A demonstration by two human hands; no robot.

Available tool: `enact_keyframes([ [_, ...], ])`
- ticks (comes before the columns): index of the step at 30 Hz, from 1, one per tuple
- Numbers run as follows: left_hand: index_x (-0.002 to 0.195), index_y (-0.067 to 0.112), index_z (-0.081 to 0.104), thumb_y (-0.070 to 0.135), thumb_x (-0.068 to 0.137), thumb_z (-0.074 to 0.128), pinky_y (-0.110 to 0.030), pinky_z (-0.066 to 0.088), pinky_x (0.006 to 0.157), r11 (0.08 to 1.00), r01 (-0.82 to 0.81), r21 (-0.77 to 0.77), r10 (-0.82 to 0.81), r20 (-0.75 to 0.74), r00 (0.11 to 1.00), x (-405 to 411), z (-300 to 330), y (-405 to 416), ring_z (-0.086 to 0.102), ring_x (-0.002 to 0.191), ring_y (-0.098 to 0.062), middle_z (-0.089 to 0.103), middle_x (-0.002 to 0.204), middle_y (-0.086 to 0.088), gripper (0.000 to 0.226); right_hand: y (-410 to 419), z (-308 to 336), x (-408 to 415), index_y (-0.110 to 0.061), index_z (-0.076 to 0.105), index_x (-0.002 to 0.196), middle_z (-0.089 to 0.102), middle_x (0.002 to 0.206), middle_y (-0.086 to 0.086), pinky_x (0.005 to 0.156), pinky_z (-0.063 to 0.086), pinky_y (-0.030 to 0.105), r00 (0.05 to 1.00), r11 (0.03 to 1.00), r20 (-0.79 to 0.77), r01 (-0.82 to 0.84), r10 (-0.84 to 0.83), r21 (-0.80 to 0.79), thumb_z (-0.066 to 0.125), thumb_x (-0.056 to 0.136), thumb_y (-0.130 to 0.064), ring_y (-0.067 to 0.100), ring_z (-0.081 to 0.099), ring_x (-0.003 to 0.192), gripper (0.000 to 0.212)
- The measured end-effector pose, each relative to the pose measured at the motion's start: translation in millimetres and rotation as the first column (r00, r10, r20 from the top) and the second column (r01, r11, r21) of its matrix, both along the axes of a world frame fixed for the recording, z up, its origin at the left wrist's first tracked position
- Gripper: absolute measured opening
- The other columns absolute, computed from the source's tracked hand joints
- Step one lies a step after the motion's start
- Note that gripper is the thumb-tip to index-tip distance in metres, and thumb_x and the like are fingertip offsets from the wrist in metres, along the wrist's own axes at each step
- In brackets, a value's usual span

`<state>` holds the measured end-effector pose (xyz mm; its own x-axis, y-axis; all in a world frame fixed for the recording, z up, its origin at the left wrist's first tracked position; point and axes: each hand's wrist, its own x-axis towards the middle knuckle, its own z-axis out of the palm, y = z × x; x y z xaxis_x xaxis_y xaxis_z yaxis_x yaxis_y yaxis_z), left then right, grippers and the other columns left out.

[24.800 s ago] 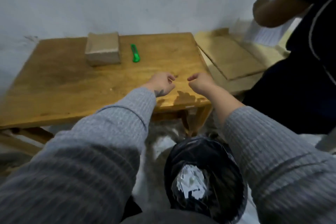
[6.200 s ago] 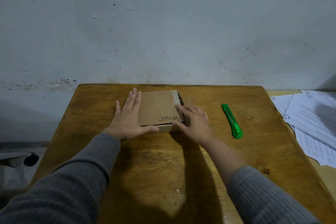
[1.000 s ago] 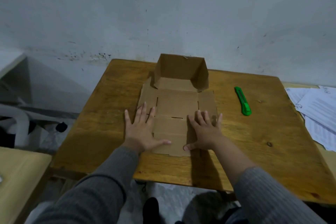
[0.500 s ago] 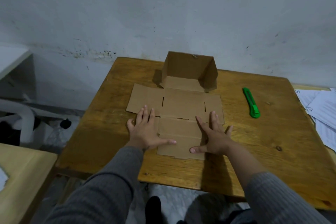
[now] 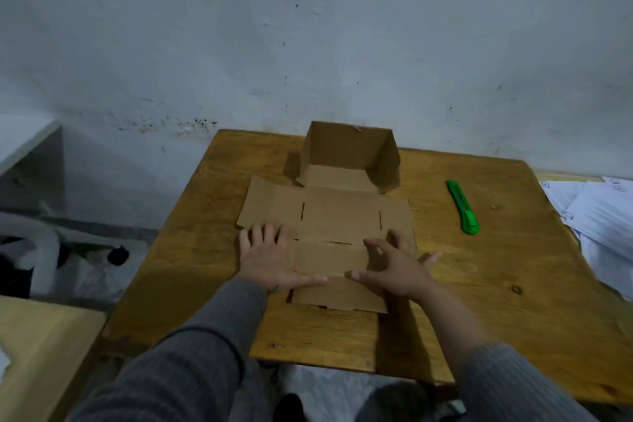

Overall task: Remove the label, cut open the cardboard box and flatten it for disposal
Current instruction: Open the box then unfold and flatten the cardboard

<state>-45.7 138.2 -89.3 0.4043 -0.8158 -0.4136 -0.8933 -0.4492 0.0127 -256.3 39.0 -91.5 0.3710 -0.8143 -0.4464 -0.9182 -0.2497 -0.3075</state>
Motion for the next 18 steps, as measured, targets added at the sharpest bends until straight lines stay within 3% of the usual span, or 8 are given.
enact_keyframes([
  [3,0.152,0.021,0.011,0.101,0.049,0.03,-0.051,0.006,0.113,0.997,-0.012,-0.079,0.016,0.045,0.999,3.6,19.1,-16.2,0.012,0.142,-0.034,0.008,0.158,-0.003,0.132,-7.5,9.4,14.9,-0.045,0.043,0.13,0.021,0.154,0.0,0.106,-0.013,0.07,0.994,0.962,0.033,0.114,-0.109,-0.247,0.058,0.081,-0.057,0.022,0.016,0.145,0.053],
  [6,0.152,0.02,0.005,0.094,0.062,0.037,-0.051,0.008,0.115,0.98,0.002,-0.201,0.013,0.074,0.997,9.9,32.2,-42.4,0.008,0.144,-0.033,0.002,0.16,-0.006,0.121,-26.0,20.1,23.3,-0.039,0.048,0.128,0.034,0.148,0.002,0.116,0.006,0.061,0.964,0.862,0.198,0.248,-0.176,-0.441,0.06,0.087,-0.039,0.023,0.027,0.141,0.043],
  [8,0.152,0.022,-0.009,0.087,0.068,0.043,-0.05,0.005,0.118,0.959,-0.004,-0.282,0.005,0.004,1.0,16.5,34.3,-61.7,-0.001,0.147,-0.031,-0.007,0.161,-0.005,0.119,-44.6,26.5,28.0,-0.039,0.038,0.139,0.022,0.156,0.006,0.118,0.016,0.053,0.948,0.862,0.285,0.26,-0.143,-0.434,0.058,0.09,-0.032,0.027,0.017,0.145,0.053],
  [12,0.142,0.025,-0.035,0.076,0.076,0.05,-0.055,0.0,0.118,0.951,0.006,-0.309,-0.036,-0.092,0.995,25.8,26.6,-93.0,-0.017,0.146,-0.032,-0.03,0.156,-0.004,0.119,-82.9,24.5,40.3,-0.05,-0.001,0.145,-0.014,0.16,0.005,0.117,0.009,0.052,0.979,0.91,0.177,0.164,-0.102,-0.381,0.047,0.096,-0.035,0.033,-0.004,0.147,0.07],
  [15,0.14,0.024,-0.039,0.069,0.081,0.053,-0.06,0.002,0.116,0.955,0.003,-0.298,-0.02,-0.054,0.998,27.5,14.9,-106.8,-0.015,0.146,-0.032,-0.032,0.155,-0.002,0.117,-102.9,15.5,47.6,-0.046,-0.004,0.146,-0.014,0.16,0.002,0.117,0.009,0.053,0.977,0.935,0.183,0.16,-0.106,-0.315,0.042,0.098,-0.036,0.033,-0.001,0.147,0.068],
  [18,0.14,0.022,-0.038,0.062,0.084,0.056,-0.061,0.002,0.116,0.943,-0.033,-0.33,0.021,-0.04,0.999,30.6,7.9,-120.1,-0.015,0.146,-0.033,-0.033,0.154,-0.004,0.116,-118.5,10.5,56.8,-0.039,-0.001,0.149,0.003,0.161,0.004,0.117,0.018,0.049,0.959,0.925,0.254,0.209,-0.129,-0.318,0.043,0.098,-0.033,0.03,0.012,0.146,0.067],
])
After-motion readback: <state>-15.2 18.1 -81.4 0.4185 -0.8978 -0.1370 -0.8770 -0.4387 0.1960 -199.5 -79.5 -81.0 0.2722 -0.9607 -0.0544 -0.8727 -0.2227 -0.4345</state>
